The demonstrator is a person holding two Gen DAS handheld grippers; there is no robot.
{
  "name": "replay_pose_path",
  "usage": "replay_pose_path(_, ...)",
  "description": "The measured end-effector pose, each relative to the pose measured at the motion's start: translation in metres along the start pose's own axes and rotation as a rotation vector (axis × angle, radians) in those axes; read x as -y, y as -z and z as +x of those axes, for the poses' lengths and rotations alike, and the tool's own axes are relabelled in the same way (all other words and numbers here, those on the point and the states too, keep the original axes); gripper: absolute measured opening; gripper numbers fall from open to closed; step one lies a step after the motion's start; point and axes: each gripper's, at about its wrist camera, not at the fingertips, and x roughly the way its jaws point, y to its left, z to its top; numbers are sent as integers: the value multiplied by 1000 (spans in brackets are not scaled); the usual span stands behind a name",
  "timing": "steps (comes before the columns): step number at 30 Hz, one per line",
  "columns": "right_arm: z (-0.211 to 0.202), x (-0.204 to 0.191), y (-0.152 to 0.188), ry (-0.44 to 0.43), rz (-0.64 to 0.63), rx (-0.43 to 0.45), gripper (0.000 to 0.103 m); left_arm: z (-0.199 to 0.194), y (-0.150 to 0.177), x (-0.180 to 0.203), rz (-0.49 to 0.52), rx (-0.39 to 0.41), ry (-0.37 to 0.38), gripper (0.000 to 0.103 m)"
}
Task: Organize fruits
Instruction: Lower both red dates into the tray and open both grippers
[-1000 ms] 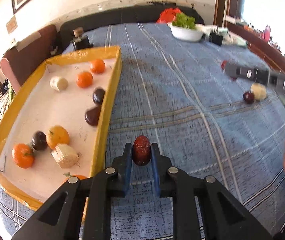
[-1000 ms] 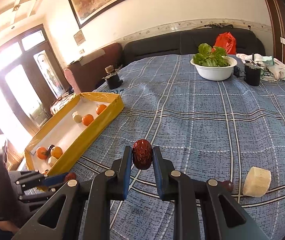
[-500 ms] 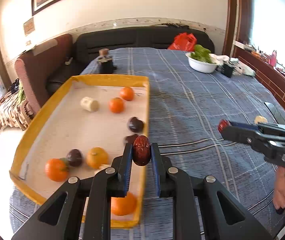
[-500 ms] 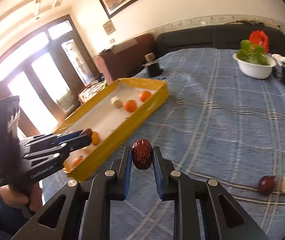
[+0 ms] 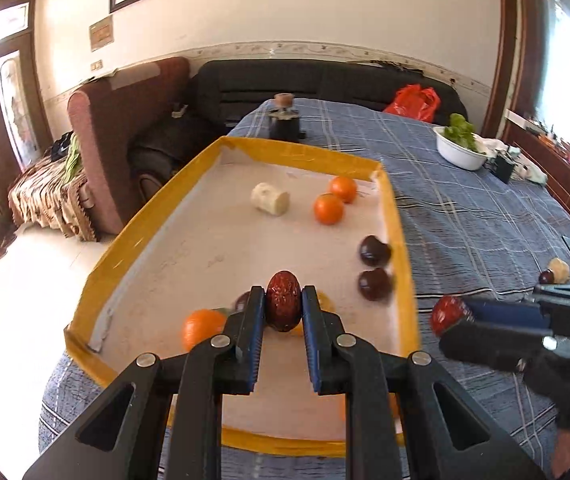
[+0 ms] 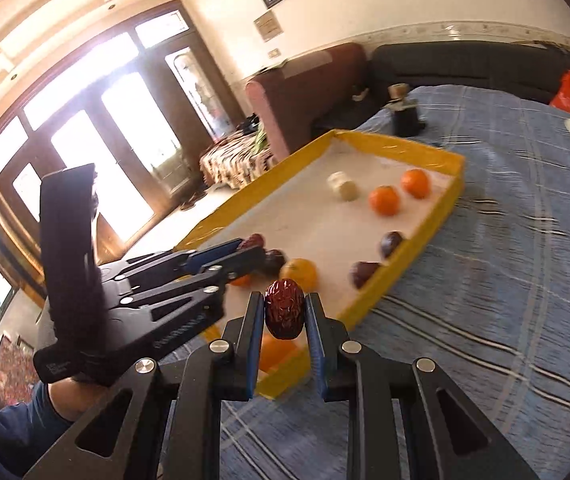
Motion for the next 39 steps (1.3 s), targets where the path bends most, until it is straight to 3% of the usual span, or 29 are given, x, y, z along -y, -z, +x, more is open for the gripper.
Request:
replay_pose_path(8,36,-21,-5,-1,-27,-42,24,9,5,-28,-56,-7,-18,18)
replay_pose_path(15,57,-22,-3,22,-28,-79,24,10,7,-29,-56,8,-20,18)
replay_pose_path(29,73,-30,0,59,-75,-73,24,19,1,-34,-74,16,12,18)
replay_pose_path(39,66,-28,0,55,-73,-55,27,19,0,-30,-70,13,10,38)
